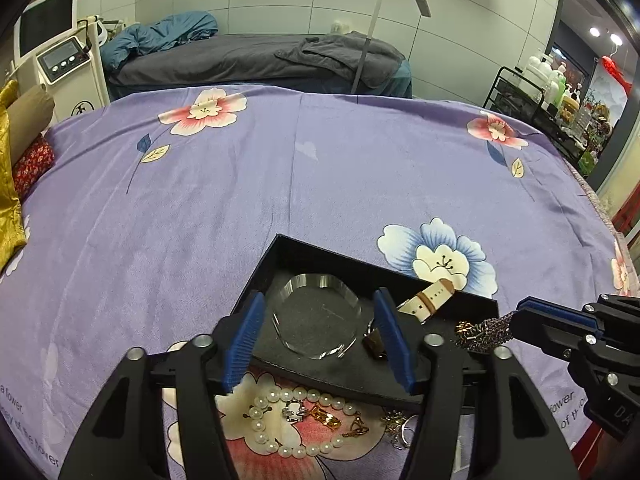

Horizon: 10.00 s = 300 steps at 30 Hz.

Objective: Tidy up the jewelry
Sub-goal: 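Carry the bangle into the box with the left tool while the right tool carries the chain in, then open both tools and withdraw them from the box, then grasp the silver hoop earrings with the right tool while the left tool grasps the pearl bracelet, then carry the pearl bracelet into the box with the left tool while the right tool drops the hoops in, then reach the left tool to the gold charm while the right tool reaches a silver hoop earring, then close the left tool on the gold charm while the right tool closes on the hoop earring, then carry the gold charm into the box with the left tool while the right tool carries the hoop in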

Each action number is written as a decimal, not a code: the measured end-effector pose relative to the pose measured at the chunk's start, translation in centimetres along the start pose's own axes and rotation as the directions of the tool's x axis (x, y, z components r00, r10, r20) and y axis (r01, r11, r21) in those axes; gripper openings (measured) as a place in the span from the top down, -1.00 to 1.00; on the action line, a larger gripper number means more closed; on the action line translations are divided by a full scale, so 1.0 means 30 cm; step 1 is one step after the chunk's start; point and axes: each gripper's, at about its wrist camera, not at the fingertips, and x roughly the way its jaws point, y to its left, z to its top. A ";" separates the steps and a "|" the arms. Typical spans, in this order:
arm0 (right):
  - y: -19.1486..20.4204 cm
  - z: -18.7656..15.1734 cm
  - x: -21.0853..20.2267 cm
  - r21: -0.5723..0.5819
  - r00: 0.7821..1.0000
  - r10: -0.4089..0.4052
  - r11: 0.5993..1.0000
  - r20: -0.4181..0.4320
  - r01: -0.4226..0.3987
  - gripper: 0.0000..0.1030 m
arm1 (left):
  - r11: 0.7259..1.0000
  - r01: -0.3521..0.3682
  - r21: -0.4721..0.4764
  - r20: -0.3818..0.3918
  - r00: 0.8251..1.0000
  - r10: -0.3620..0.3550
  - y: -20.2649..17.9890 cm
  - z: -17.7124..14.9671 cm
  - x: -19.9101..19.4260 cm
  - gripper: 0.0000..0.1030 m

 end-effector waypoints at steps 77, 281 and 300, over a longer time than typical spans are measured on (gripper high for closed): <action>0.155 -0.287 0.213 -0.171 0.992 -0.070 0.984 -0.108 0.051 0.42 | 0.993 -0.011 0.114 -0.048 0.999 0.017 0.033 -0.297 0.027 0.02; 0.096 -0.279 0.030 -0.063 0.994 0.016 0.998 -0.104 -0.023 0.64 | 0.991 0.110 -0.081 0.028 0.994 -0.108 0.077 -0.256 -0.168 0.82; 0.069 -0.175 -0.001 -0.039 0.999 -0.011 0.999 -0.035 0.009 0.64 | 0.995 0.097 -0.019 0.063 0.993 -0.096 0.034 -0.128 -0.145 0.82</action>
